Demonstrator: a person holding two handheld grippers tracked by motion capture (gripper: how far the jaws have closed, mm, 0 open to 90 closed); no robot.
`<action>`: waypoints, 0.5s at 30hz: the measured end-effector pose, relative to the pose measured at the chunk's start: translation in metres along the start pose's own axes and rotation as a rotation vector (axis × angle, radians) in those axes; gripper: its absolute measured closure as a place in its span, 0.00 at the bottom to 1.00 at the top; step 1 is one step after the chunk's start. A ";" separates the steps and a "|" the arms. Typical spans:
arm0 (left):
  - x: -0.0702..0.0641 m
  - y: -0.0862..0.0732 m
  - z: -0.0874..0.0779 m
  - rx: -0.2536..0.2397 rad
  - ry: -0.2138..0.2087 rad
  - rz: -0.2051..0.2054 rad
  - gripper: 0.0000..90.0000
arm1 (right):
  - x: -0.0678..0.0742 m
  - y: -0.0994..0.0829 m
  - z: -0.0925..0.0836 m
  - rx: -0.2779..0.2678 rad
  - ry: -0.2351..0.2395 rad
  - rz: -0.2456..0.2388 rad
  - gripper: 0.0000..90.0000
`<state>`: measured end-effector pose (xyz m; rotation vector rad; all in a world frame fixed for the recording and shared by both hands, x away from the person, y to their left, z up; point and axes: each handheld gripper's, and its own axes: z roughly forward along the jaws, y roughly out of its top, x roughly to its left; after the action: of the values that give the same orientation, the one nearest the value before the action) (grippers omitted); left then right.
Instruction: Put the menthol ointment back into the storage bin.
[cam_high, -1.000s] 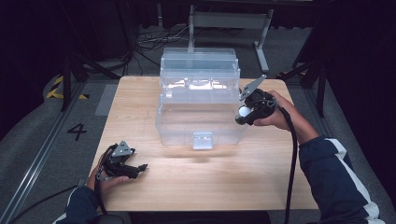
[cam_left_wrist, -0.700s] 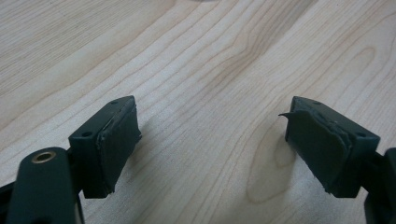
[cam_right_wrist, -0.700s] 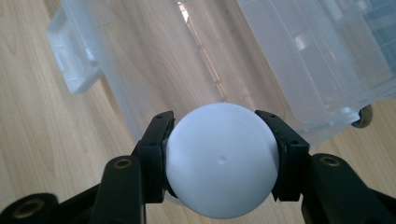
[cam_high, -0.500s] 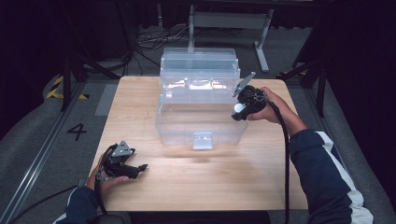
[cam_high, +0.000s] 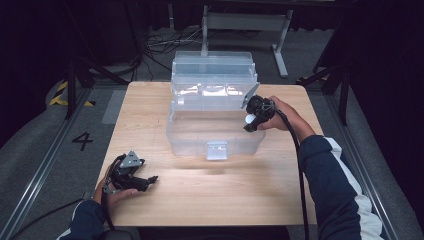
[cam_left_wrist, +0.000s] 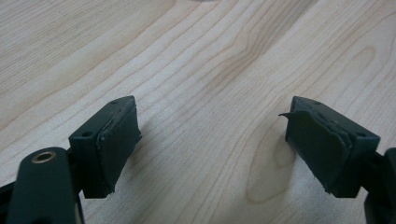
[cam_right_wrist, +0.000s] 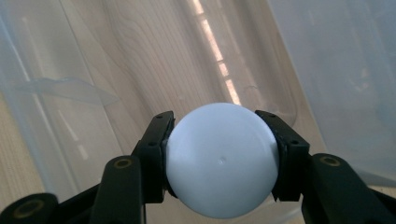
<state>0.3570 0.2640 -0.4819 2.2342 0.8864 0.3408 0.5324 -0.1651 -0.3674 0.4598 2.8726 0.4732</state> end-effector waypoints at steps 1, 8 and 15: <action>0.000 0.000 0.000 0.000 0.000 0.000 0.20 | 0.000 0.000 0.002 -0.003 -0.004 -0.014 0.56; 0.000 0.000 0.000 0.000 0.000 0.000 0.20 | 0.006 -0.002 -0.001 -0.015 0.022 -0.040 0.56; 0.000 0.000 0.000 0.000 0.000 0.000 0.20 | 0.012 -0.001 0.008 0.033 0.039 -0.052 0.56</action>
<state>0.3570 0.2640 -0.4819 2.2340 0.8863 0.3412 0.5231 -0.1599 -0.3767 0.3836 2.9258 0.4320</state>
